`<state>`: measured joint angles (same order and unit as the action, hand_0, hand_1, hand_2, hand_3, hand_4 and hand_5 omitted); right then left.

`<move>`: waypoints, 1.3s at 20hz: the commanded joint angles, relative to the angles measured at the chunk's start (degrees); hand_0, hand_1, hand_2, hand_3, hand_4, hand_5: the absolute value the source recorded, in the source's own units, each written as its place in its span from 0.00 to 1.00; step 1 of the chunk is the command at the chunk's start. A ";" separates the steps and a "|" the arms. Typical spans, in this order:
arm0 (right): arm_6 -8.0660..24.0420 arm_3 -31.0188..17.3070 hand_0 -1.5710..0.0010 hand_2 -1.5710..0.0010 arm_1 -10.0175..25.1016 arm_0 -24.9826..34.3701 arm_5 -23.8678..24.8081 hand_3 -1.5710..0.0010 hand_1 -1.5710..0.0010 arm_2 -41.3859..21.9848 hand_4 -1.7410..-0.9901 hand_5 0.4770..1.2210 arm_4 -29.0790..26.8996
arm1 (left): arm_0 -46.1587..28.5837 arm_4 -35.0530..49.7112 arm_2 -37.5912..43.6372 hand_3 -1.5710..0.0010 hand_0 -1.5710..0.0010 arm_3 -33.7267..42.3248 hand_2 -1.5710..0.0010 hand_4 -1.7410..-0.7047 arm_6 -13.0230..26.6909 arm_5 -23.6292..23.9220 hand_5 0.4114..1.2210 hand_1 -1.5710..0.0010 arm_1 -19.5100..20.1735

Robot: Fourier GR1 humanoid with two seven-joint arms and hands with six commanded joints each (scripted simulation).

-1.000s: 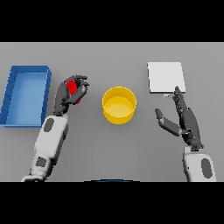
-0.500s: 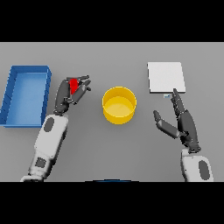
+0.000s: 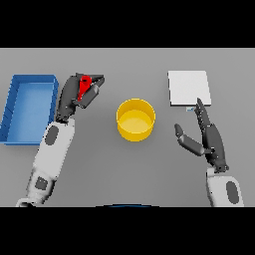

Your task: Pick up the red beaker and tilt it to pour out 1 green nut into yellow bowl. Pick up the yellow bowl and place it on the metallic measuring scale.

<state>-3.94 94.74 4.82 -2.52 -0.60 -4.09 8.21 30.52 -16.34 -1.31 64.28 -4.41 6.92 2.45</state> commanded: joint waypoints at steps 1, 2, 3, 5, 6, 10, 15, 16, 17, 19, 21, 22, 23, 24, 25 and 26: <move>0.23 -0.71 1.00 1.00 0.01 0.18 -0.26 1.00 1.00 0.10 0.62 0.25 -0.20 | 0.19 -1.45 -1.05 0.01 0.00 0.94 0.00 0.12 1.70 -0.19 0.94 0.00 0.66; 0.09 -0.96 1.00 1.00 0.46 0.14 -0.31 1.00 1.00 0.32 0.62 0.26 -0.05 | 0.30 -2.48 -1.78 0.01 0.00 1.53 0.00 0.12 2.88 -0.46 0.94 0.00 1.11; -0.21 -0.66 1.00 1.00 0.68 -0.20 -0.49 1.00 1.00 0.29 0.62 0.26 -0.06 | 0.41 -3.27 -2.29 0.01 0.00 1.86 0.00 0.12 3.69 -0.73 0.93 0.00 1.46; -0.21 -0.64 1.00 1.00 0.39 -0.24 -0.77 1.00 1.00 0.21 0.62 0.27 -0.51 | 0.76 -4.36 -2.98 0.01 0.00 2.00 0.00 0.12 4.60 -1.16 0.91 0.00 1.95; 0.33 -0.47 1.00 1.00 0.36 -0.48 -0.50 1.00 1.00 0.29 0.62 0.27 -0.40 | 1.16 -4.70 -3.05 0.01 0.00 2.01 0.00 0.12 4.99 -1.41 0.90 0.00 2.29; 0.42 -0.57 1.00 1.00 -0.09 -0.33 -0.77 1.00 1.00 0.25 0.62 0.28 -0.93 | 3.55 -12.95 -9.01 0.00 0.00 2.18 0.00 0.05 8.16 -3.52 0.88 0.00 4.98; 0.61 0.12 1.00 1.00 0.03 -0.52 -0.29 1.00 1.00 -0.12 0.60 0.29 0.08 | 10.01 -24.40 -17.74 0.00 0.00 -0.05 0.00 0.02 11.68 -10.39 0.92 0.00 9.92; 0.67 -0.80 1.00 1.00 0.04 -0.42 -0.21 1.00 1.00 -0.03 0.60 0.29 0.30 | 10.73 -26.03 -19.44 0.00 0.00 -0.18 0.00 0.01 11.39 -12.01 0.94 0.00 10.54; 0.54 -0.46 1.00 1.00 0.34 -0.52 -0.28 1.00 1.00 -0.05 0.60 0.29 0.47 | 12.30 -27.70 -21.02 0.00 0.00 -0.85 0.00 0.01 11.55 -13.92 0.95 0.00 10.99; 0.78 -0.29 1.00 1.00 0.56 -0.25 -0.33 1.00 1.00 0.15 0.60 0.29 0.30 | 13.95 -30.15 -23.77 0.00 0.00 -1.40 0.00 0.01 11.06 -17.52 0.97 0.00 12.08; 1.11 0.44 1.00 1.00 -0.37 -0.88 -0.18 1.00 1.00 -0.36 0.60 0.28 0.16 | 16.99 -32.51 -25.93 0.00 0.00 -2.92 0.00 0.10 12.24 -21.91 0.98 0.00 12.45; 1.93 -0.36 1.00 1.00 -0.97 -0.42 -0.14 1.00 1.00 -0.11 0.61 0.27 -0.46 | 18.09 -33.81 -27.17 0.00 0.00 -4.12 0.00 0.13 11.32 -22.85 0.98 0.00 12.46; 1.47 0.31 1.00 1.00 -0.82 -1.14 -0.32 1.00 1.00 0.03 0.62 0.26 -0.83 | 19.33 -34.94 -28.45 0.06 0.00 -4.49 0.00 0.11 10.77 -25.00 0.99 0.00 13.15; 2.57 0.43 1.00 1.00 -0.92 -0.79 -0.49 1.00 1.00 0.59 0.61 0.25 -1.92 | 20.24 -36.18 -29.93 0.11 0.00 -4.38 0.00 0.09 10.80 -26.93 0.99 0.00 13.48; 2.45 -0.01 1.00 1.00 -1.12 -0.94 -0.36 1.00 1.00 0.66 0.62 0.23 -1.92 | 21.36 -37.61 -31.34 0.14 0.00 -5.01 0.00 0.08 11.47 -28.72 0.99 0.00 13.39; 2.46 0.56 1.00 1.00 -1.31 -0.94 -0.80 1.00 1.00 0.65 0.61 0.22 -2.69 | 22.85 -38.92 -32.52 0.15 0.00 -6.09 0.00 0.06 11.91 -29.91 0.99 0.00 12.90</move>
<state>-1.59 95.30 3.50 -3.45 -1.40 -3.44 5.51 53.39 -55.30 -33.82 58.21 7.53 -23.00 15.31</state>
